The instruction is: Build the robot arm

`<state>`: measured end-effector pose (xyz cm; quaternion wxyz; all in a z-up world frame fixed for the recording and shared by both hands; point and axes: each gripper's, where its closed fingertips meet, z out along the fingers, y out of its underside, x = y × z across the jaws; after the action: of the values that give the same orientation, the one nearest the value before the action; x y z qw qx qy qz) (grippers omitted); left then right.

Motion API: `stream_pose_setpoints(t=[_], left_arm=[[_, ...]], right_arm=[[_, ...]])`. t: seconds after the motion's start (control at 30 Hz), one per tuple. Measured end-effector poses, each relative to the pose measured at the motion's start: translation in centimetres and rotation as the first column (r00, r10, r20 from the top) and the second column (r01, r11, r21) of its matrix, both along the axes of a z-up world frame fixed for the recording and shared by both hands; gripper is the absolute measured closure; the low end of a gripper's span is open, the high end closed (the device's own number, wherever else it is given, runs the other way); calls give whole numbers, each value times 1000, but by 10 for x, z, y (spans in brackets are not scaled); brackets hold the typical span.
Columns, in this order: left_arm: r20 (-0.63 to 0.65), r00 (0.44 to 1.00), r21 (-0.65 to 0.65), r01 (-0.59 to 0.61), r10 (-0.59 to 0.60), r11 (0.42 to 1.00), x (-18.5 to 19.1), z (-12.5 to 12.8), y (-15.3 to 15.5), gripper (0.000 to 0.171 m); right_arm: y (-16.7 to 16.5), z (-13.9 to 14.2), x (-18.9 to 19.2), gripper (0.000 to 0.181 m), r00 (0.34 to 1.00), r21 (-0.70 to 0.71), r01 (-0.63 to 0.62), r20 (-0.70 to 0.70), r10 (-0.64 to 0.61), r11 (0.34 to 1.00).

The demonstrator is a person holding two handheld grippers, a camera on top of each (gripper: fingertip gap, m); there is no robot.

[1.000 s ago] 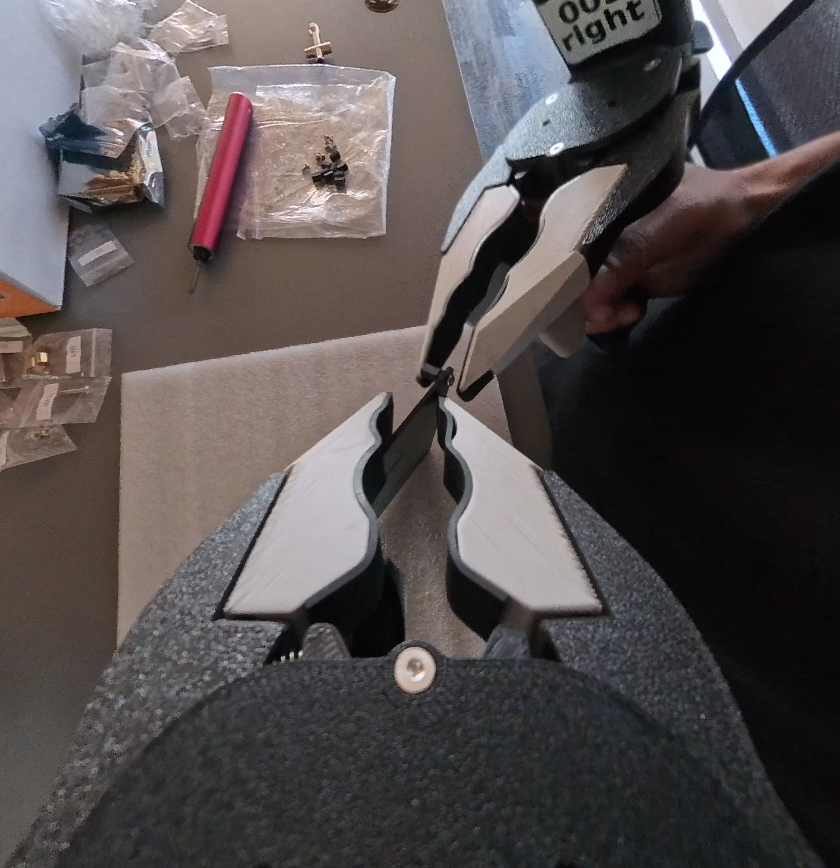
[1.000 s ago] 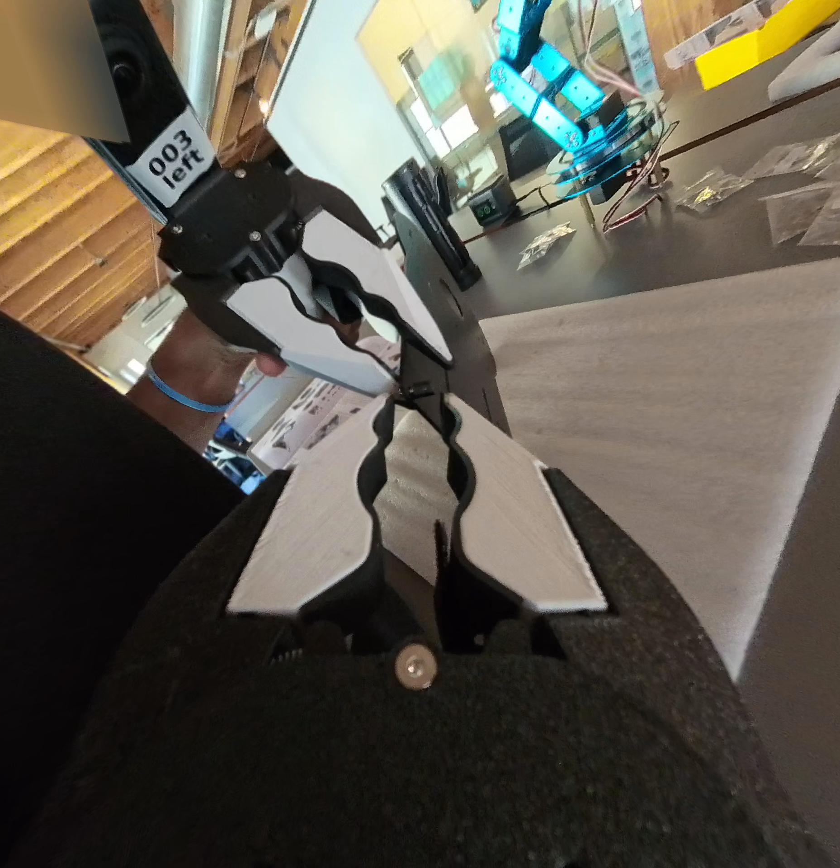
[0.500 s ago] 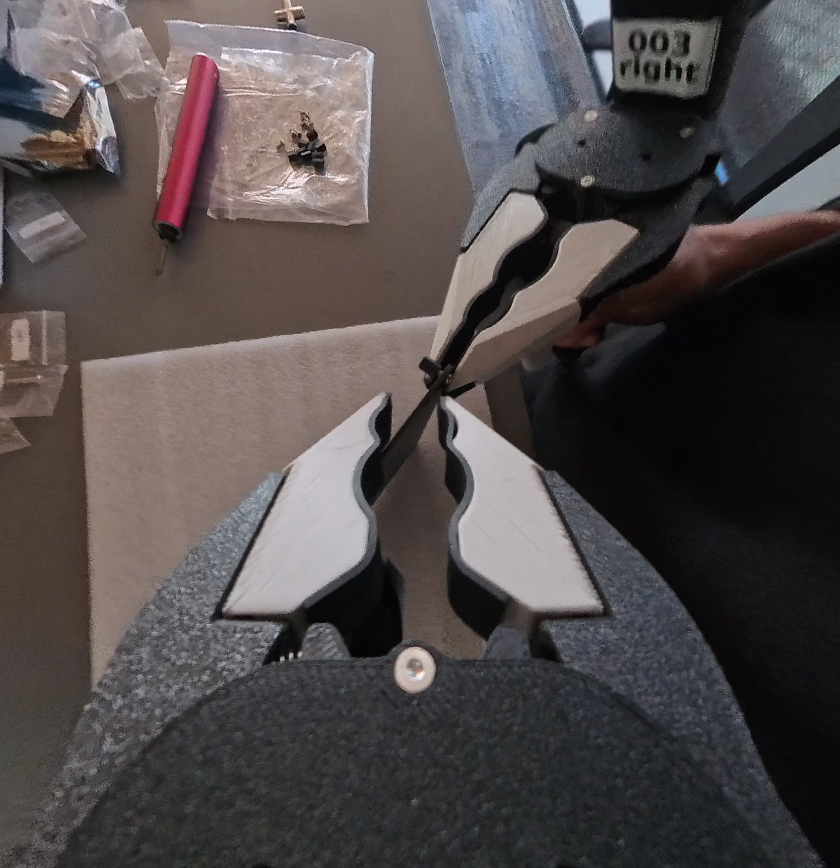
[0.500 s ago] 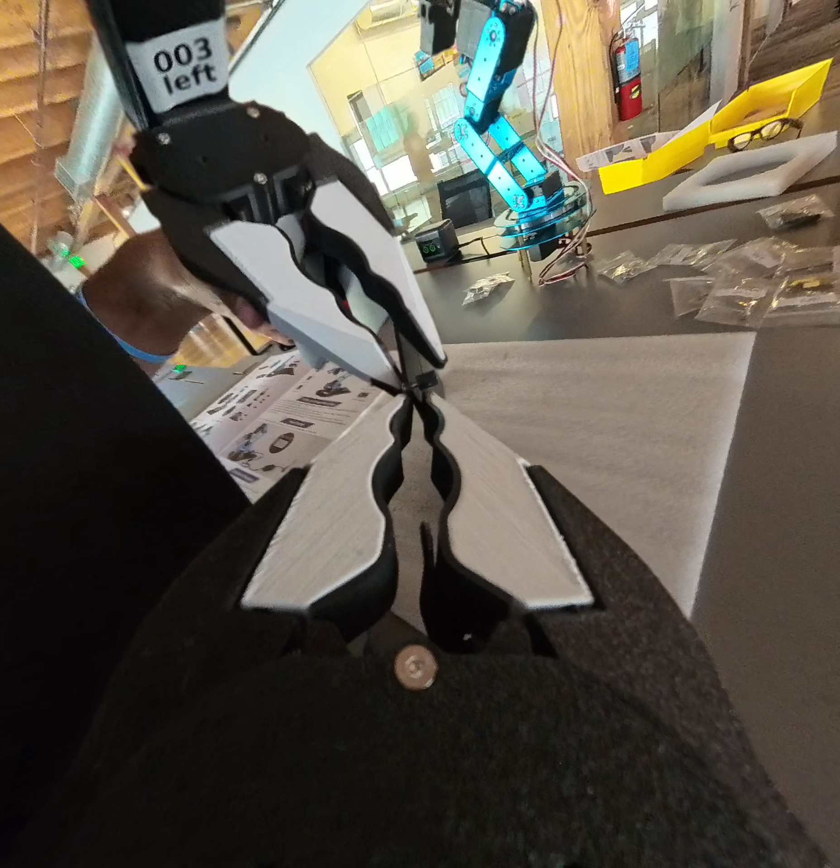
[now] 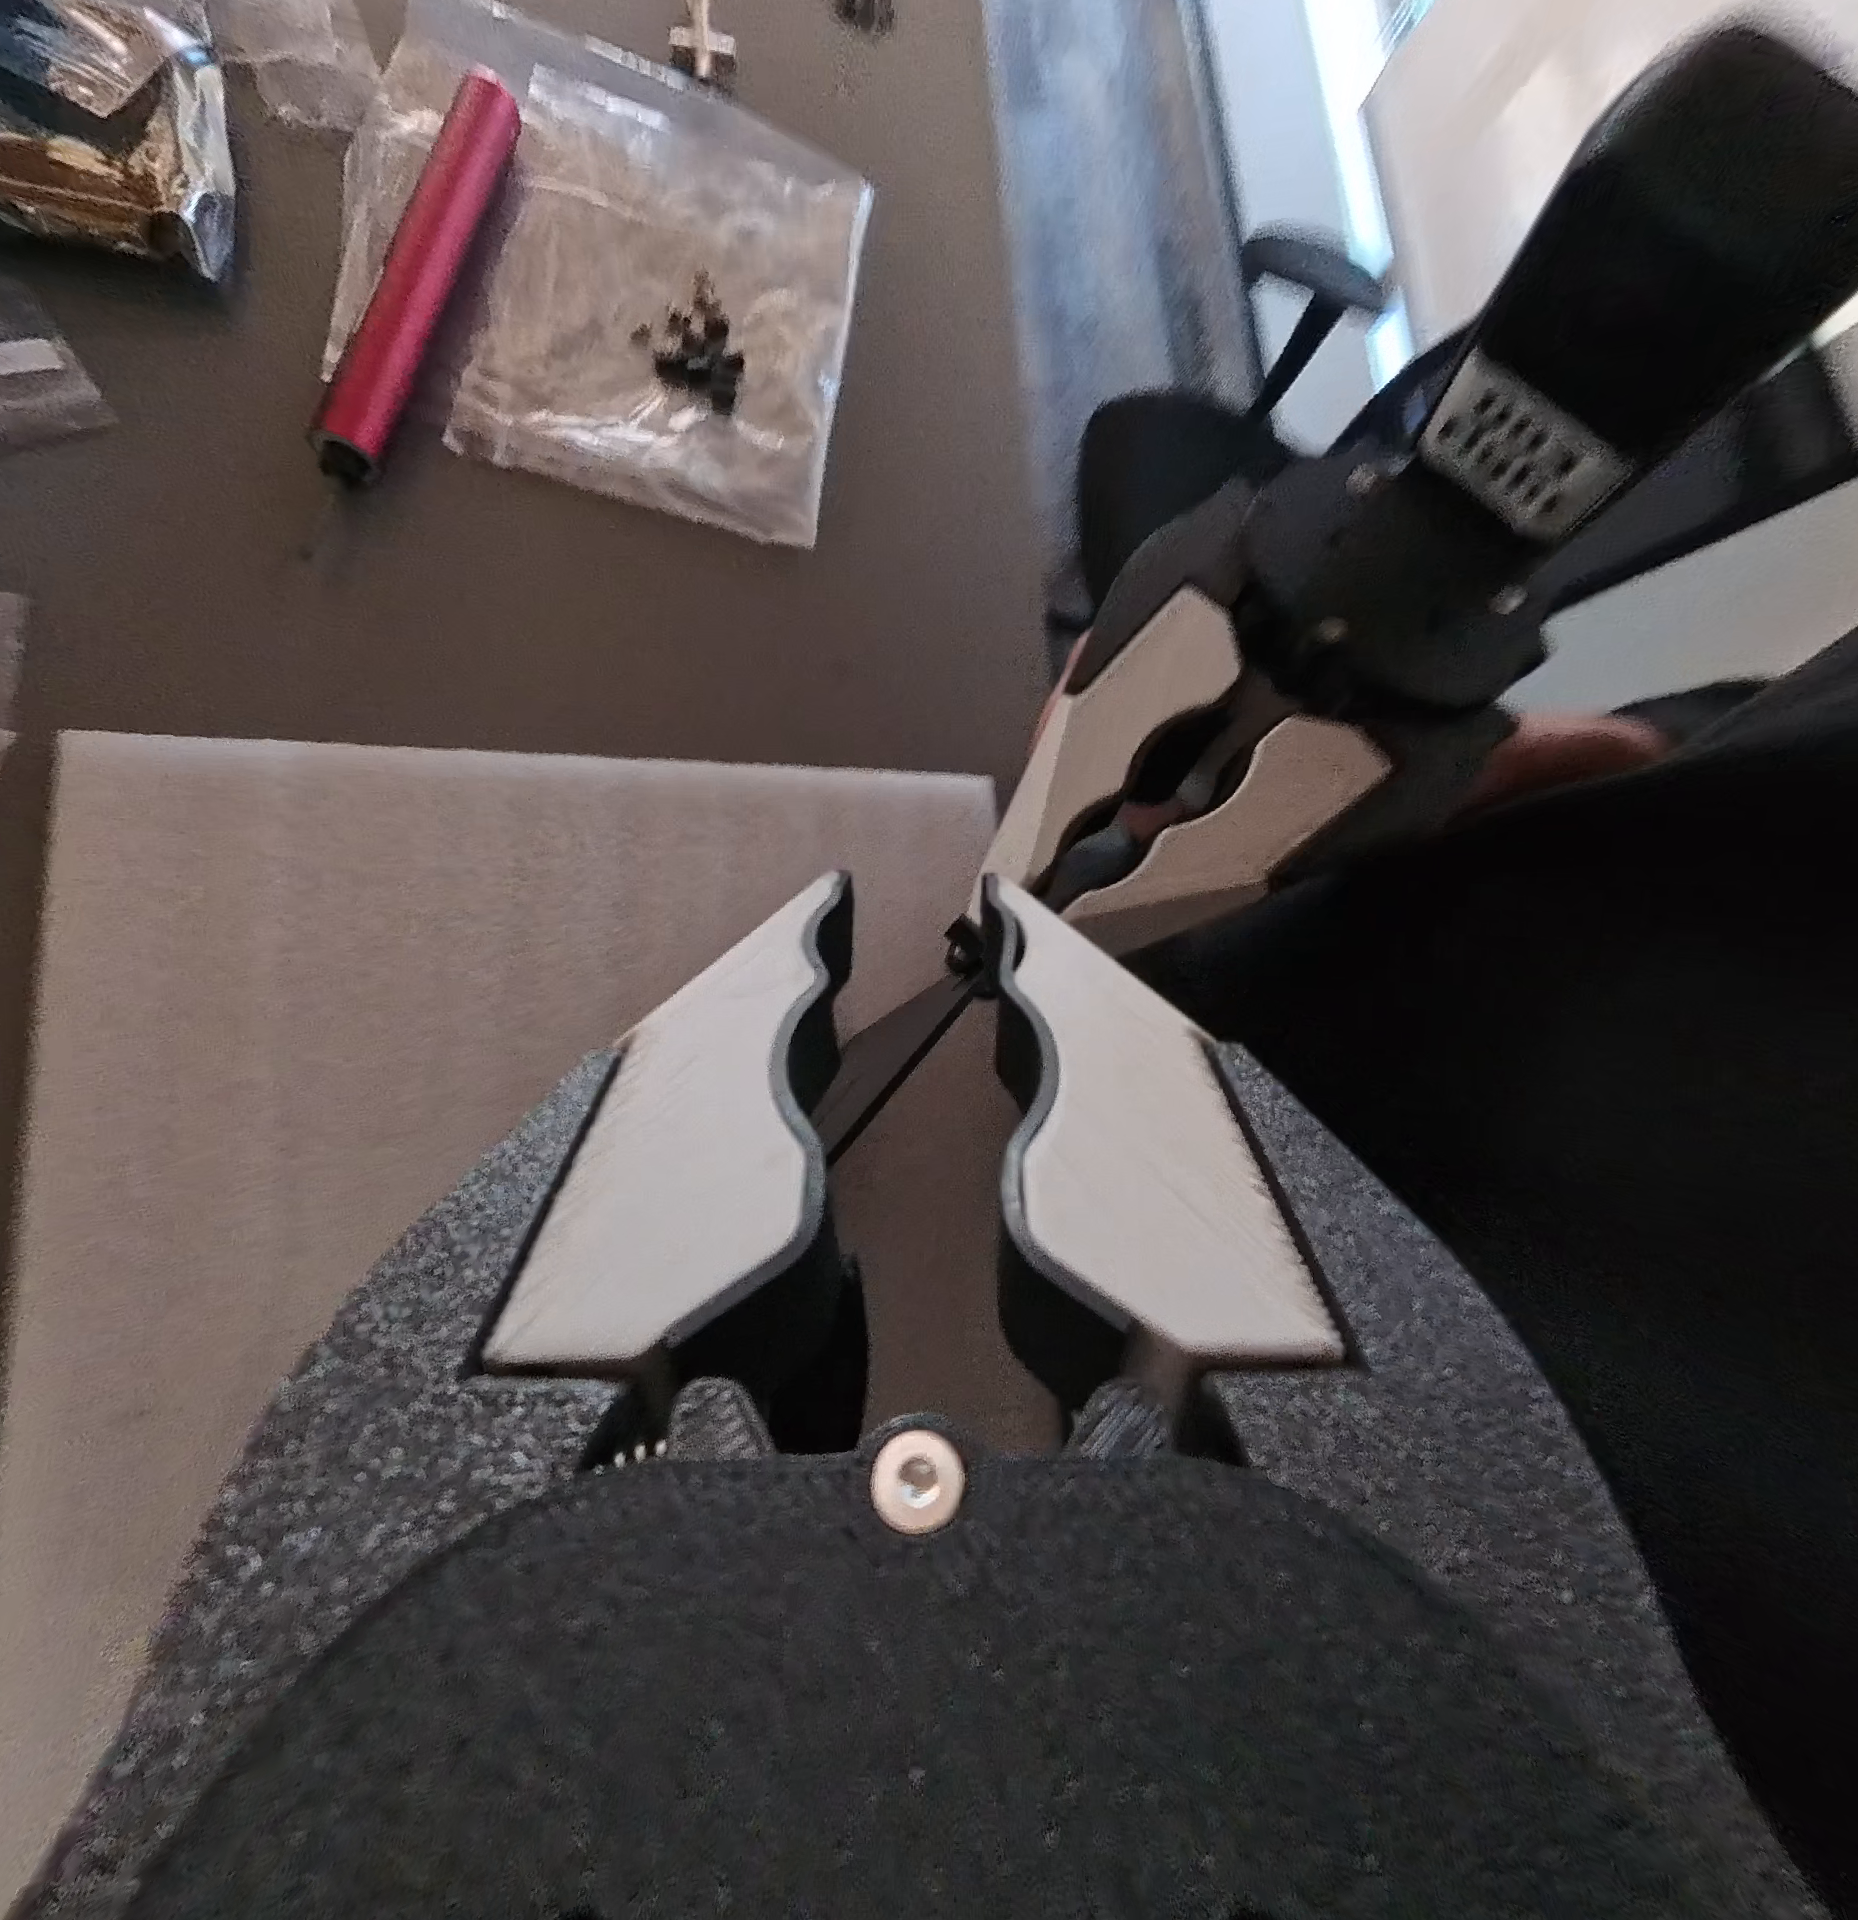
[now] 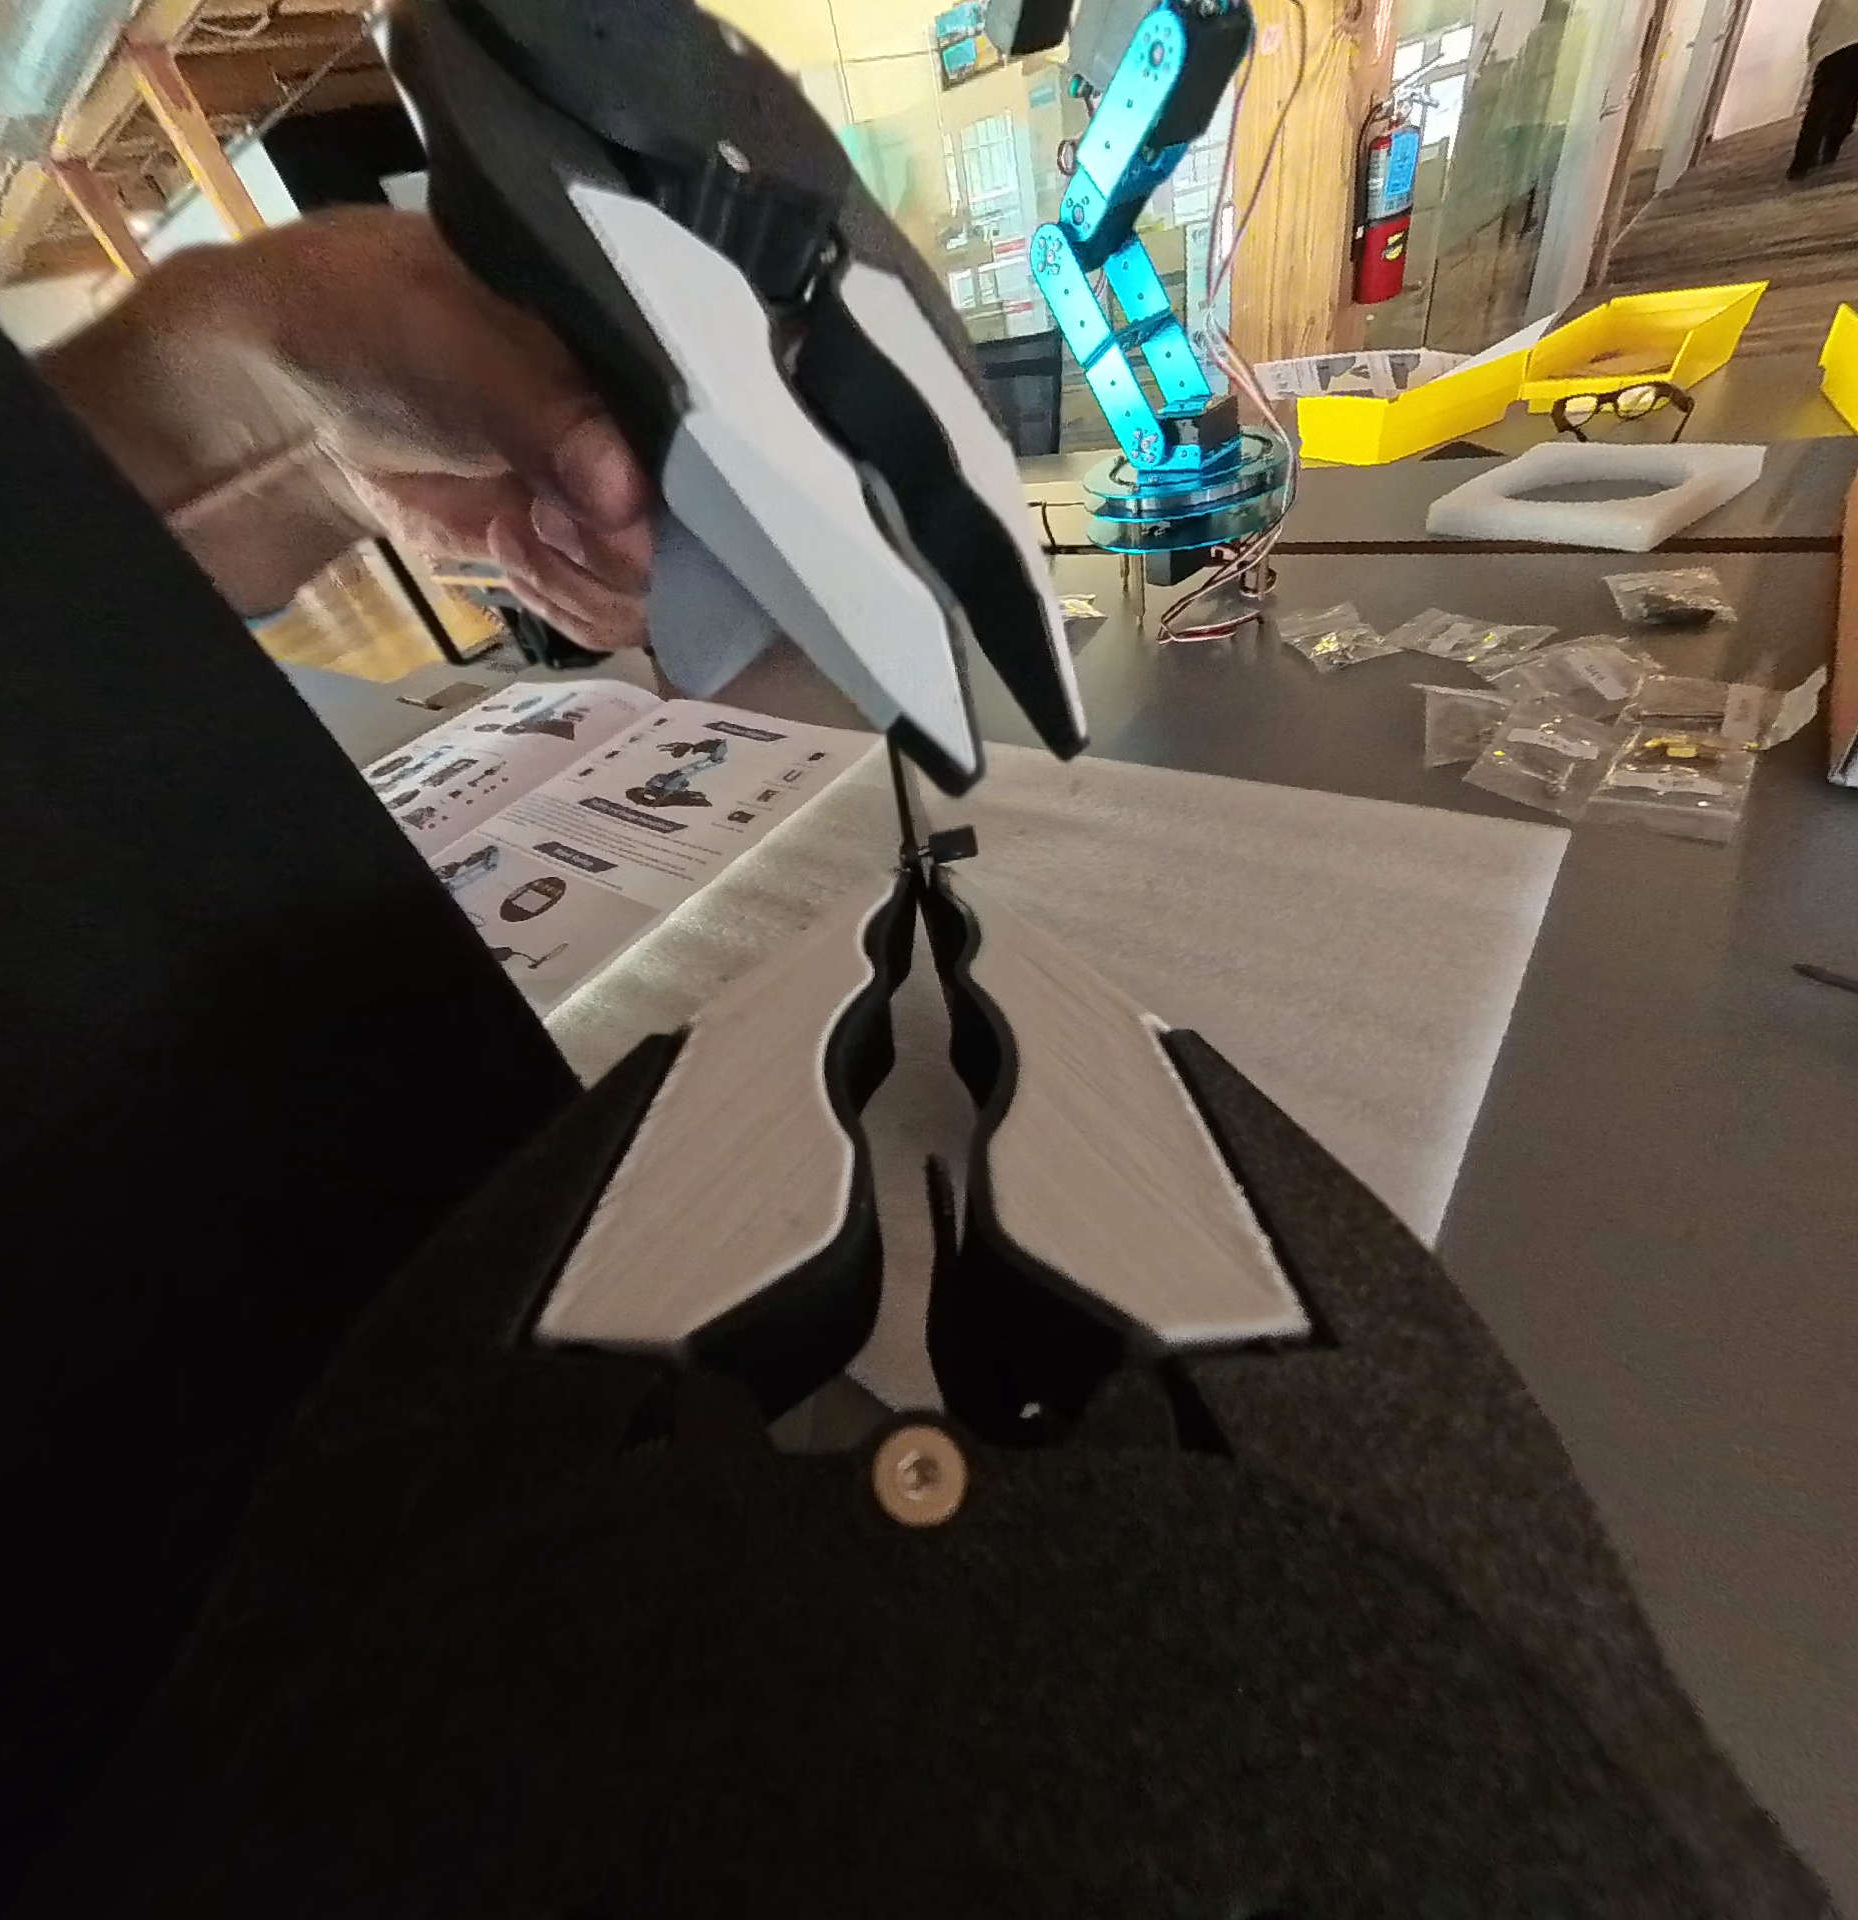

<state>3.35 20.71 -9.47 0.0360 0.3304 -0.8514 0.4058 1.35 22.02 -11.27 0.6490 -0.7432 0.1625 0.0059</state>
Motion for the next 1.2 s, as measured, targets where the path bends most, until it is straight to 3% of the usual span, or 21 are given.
stream_pose_setpoints(t=[0.17,0.33,0.57,0.7,0.8,0.97,1.1,1.2], left_arm=[[122,986,259,76,-110,963,6,-5,11,131],[28,953,268,284,-302,920,4,-3,10,124],[-302,867,82,438,-397,895,2,-8,6,120],[-417,812,-7,446,-408,895,2,-6,-4,118],[-436,793,-22,462,-424,887,3,-8,-7,118],[-437,783,59,516,-443,855,0,-25,2,112],[-430,782,84,533,-452,842,3,-27,11,112],[-422,776,22,526,-469,850,1,-18,1,111]], right_arm=[[0,0,-2,180,999,-28,-7,46,9,1000],[1,0,-3,180,998,-36,-19,56,21,999],[1,0,-5,180,997,-52,-28,69,32,998],[1,0,-6,180,997,-52,-28,73,32,998],[1,0,-5,180,996,-59,-25,79,30,998],[1,0,-6,180,996,-65,-30,87,36,997],[1,0,-7,180,996,-61,-31,87,37,998],[1,0,-7,180,996,-60,-31,87,37,998]])
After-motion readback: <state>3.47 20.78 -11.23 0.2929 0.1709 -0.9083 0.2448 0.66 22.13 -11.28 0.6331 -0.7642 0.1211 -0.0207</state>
